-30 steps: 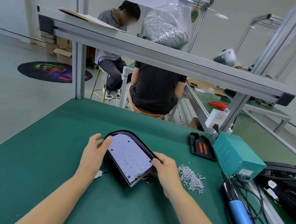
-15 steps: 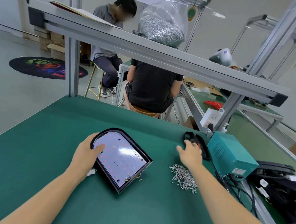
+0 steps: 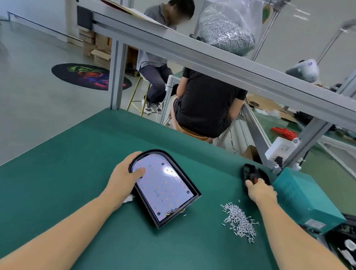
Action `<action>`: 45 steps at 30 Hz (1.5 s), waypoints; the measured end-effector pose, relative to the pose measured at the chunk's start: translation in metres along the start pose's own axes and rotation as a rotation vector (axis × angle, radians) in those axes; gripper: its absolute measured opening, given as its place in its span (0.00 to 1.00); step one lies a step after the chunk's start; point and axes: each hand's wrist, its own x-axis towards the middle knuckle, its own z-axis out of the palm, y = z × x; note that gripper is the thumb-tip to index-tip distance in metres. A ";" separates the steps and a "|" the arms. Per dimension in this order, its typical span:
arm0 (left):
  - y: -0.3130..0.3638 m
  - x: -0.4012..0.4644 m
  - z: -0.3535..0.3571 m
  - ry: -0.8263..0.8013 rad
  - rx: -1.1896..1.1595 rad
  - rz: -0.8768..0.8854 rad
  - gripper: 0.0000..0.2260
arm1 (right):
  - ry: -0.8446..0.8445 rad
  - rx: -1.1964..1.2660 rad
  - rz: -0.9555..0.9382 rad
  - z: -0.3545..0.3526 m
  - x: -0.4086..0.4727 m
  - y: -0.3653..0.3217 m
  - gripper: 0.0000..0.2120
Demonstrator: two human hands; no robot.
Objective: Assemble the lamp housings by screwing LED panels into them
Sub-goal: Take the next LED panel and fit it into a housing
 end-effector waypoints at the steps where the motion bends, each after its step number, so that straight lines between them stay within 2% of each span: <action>1: 0.000 0.000 0.000 -0.001 -0.003 0.001 0.20 | 0.004 -0.013 0.018 0.000 0.002 0.000 0.26; 7: -0.001 0.000 0.000 0.011 -0.032 -0.042 0.18 | 0.045 0.077 0.070 -0.006 0.006 0.004 0.25; 10: 0.000 -0.001 0.000 0.017 -0.014 -0.043 0.19 | 0.135 0.158 0.013 -0.011 -0.008 0.001 0.27; 13: 0.001 -0.001 0.001 0.017 -0.016 -0.038 0.14 | 0.246 0.322 -0.176 -0.021 -0.041 -0.021 0.31; 17: 0.002 0.000 0.002 0.030 -0.045 -0.037 0.14 | 0.278 0.458 -0.559 -0.025 -0.117 -0.050 0.19; 21: 0.004 0.001 0.001 0.031 -0.071 -0.016 0.14 | 0.165 0.422 -0.828 -0.006 -0.188 -0.066 0.32; 24: 0.003 0.002 -0.001 0.022 -0.113 -0.002 0.14 | 0.125 0.363 -0.932 0.005 -0.211 -0.076 0.35; 27: 0.004 0.001 -0.001 0.033 -0.154 0.004 0.14 | 0.112 0.301 -0.970 0.013 -0.218 -0.080 0.36; 33: 0.007 0.001 -0.001 0.082 -0.219 -0.009 0.14 | 0.102 0.277 -0.929 0.022 -0.216 -0.081 0.36; 41: 0.007 -0.002 -0.003 0.023 -0.203 0.032 0.14 | 0.113 0.226 -0.937 0.037 -0.215 -0.074 0.35; 45: 0.007 0.000 -0.005 -0.018 -0.212 -0.009 0.12 | 0.141 0.202 -0.948 0.038 -0.214 -0.074 0.33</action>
